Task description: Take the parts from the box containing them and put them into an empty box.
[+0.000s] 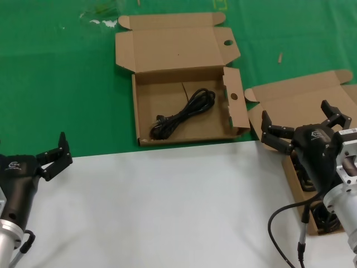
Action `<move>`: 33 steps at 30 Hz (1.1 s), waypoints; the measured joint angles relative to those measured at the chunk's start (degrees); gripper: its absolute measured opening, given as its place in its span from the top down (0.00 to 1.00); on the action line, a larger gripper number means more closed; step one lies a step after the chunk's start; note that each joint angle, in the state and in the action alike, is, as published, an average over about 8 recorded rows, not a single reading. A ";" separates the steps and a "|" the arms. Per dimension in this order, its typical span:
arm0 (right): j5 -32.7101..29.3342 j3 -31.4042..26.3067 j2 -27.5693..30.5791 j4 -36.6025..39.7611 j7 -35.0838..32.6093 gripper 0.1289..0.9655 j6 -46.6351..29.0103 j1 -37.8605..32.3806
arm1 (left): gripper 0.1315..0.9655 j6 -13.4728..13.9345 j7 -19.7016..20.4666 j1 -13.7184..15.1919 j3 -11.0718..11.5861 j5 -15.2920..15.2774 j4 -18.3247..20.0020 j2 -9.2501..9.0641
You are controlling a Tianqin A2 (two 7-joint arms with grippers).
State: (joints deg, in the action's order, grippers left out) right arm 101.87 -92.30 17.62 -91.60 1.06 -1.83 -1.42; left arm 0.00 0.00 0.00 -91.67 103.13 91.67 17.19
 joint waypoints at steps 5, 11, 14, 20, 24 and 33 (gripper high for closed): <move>0.00 0.00 0.00 0.00 0.00 0.00 0.00 0.00 | 0.00 0.00 0.00 0.00 0.00 0.00 0.00 0.00; 0.00 0.00 0.00 0.00 0.00 0.00 0.00 0.00 | 0.00 0.00 0.00 0.00 0.00 0.00 0.00 0.00; 0.00 0.00 0.00 0.00 0.00 0.00 0.00 0.00 | 0.00 0.00 0.00 0.00 0.00 0.00 0.00 0.00; 0.00 0.00 0.00 0.00 0.00 0.00 0.00 0.00 | 0.00 0.00 0.00 0.00 0.00 0.00 0.00 0.00; 0.00 0.00 0.00 0.00 0.00 0.00 0.00 0.00 | 0.00 0.00 0.00 0.00 0.00 0.00 0.00 0.00; 0.00 0.00 0.00 0.00 0.00 0.00 0.00 0.00 | 0.00 0.00 0.00 0.00 0.00 0.00 0.00 0.00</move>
